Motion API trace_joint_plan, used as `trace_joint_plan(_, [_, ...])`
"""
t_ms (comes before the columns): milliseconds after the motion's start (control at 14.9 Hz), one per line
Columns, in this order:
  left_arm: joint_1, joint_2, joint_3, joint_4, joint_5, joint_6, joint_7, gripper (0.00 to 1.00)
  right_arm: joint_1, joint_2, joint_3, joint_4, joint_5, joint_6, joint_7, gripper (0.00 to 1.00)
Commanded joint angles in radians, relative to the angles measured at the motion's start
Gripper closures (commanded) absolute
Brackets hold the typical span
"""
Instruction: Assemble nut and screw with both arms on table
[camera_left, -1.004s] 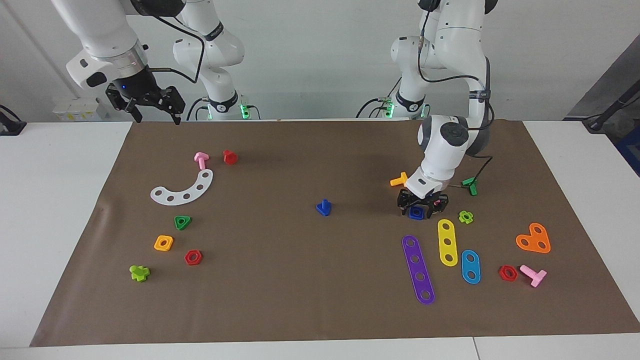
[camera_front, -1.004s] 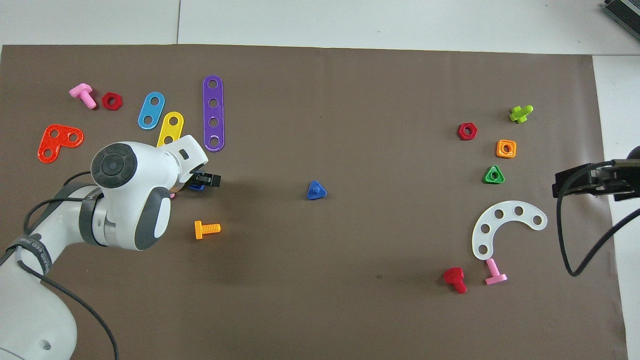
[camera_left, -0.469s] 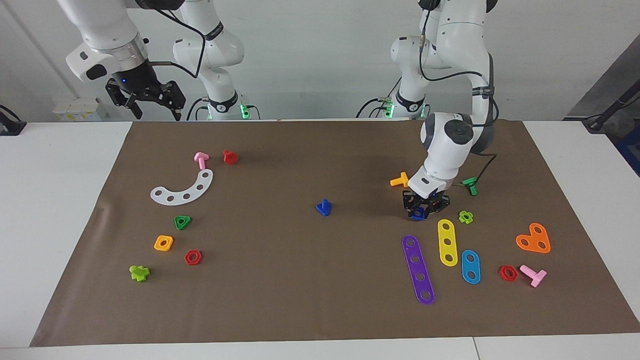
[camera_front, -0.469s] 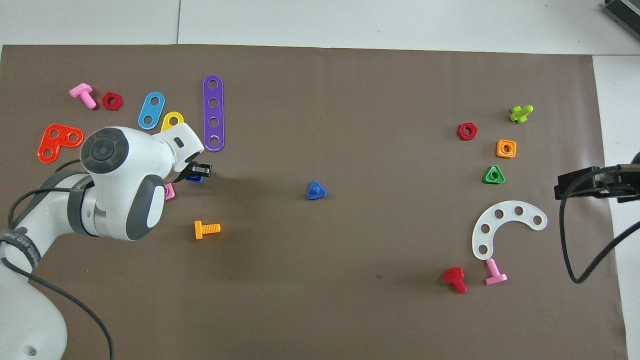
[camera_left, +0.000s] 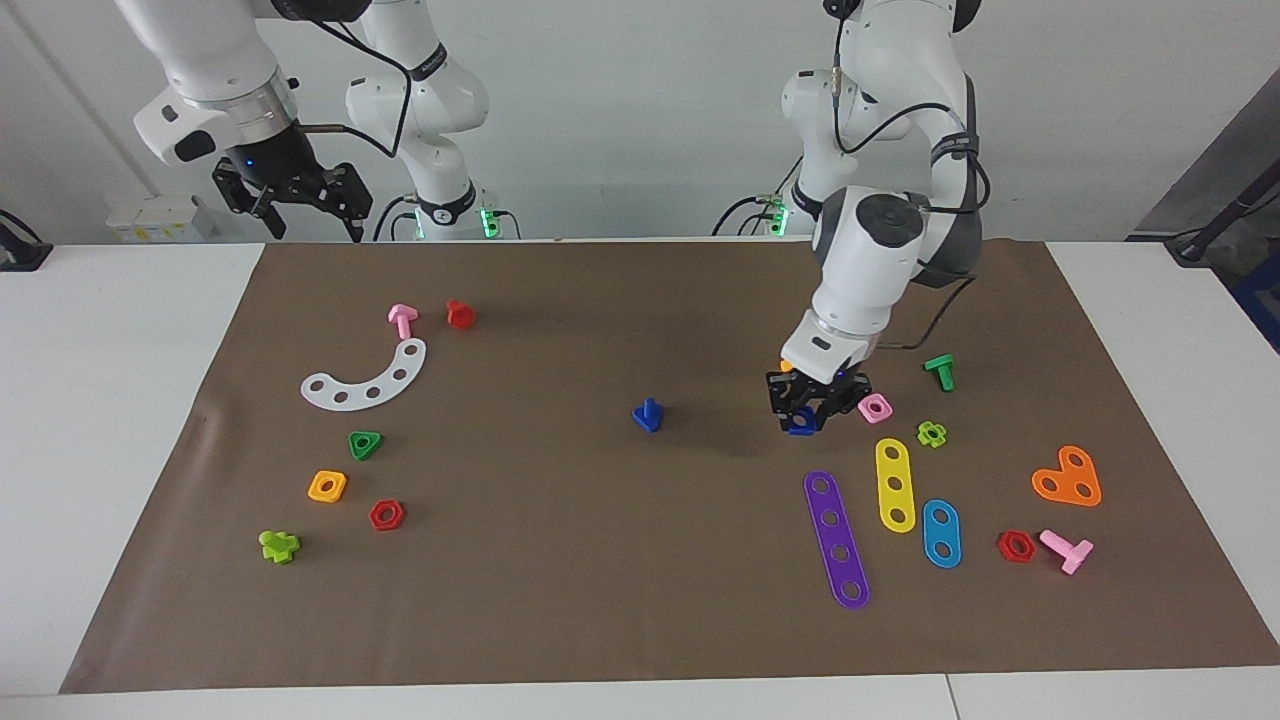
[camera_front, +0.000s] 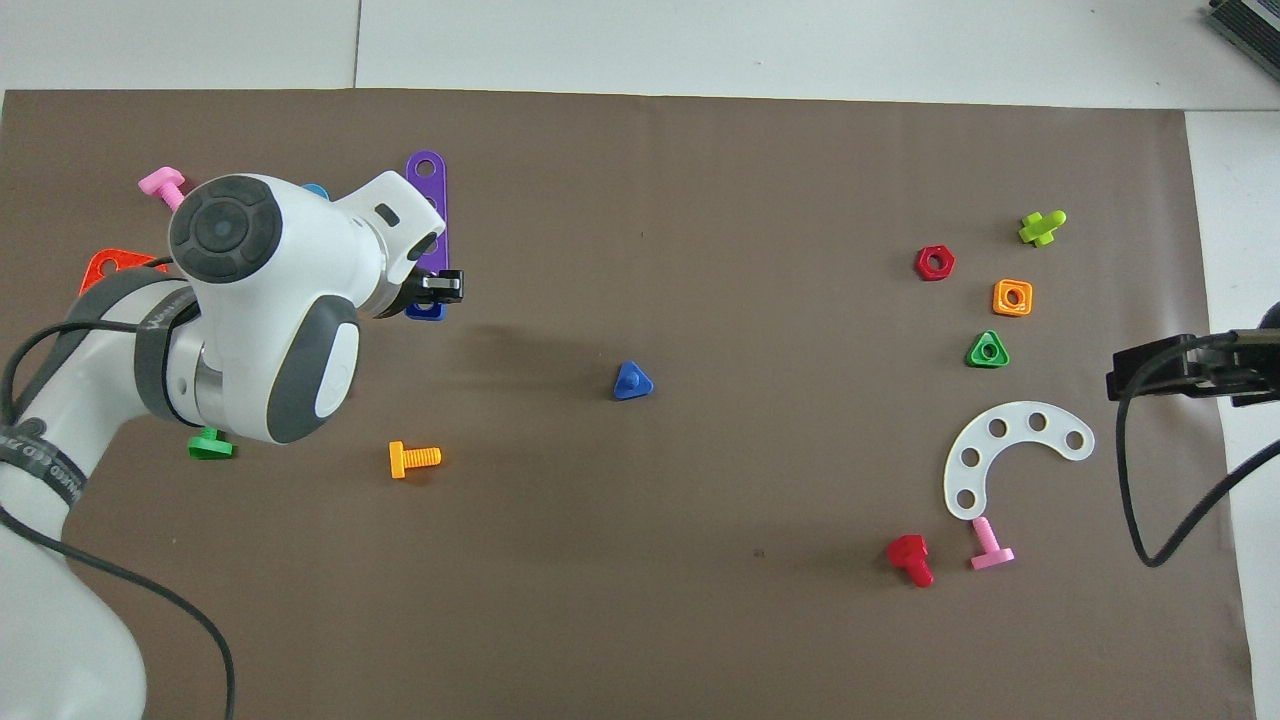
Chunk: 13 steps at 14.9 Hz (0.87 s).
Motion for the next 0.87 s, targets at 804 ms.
trace_joint_plan(804, [-0.288,0.128,0.018,0.043,0.038,0.054,-0.385,0.99,-0.012,-0.023,0.008,-0.028,0.004,0.023,-0.033,0.0])
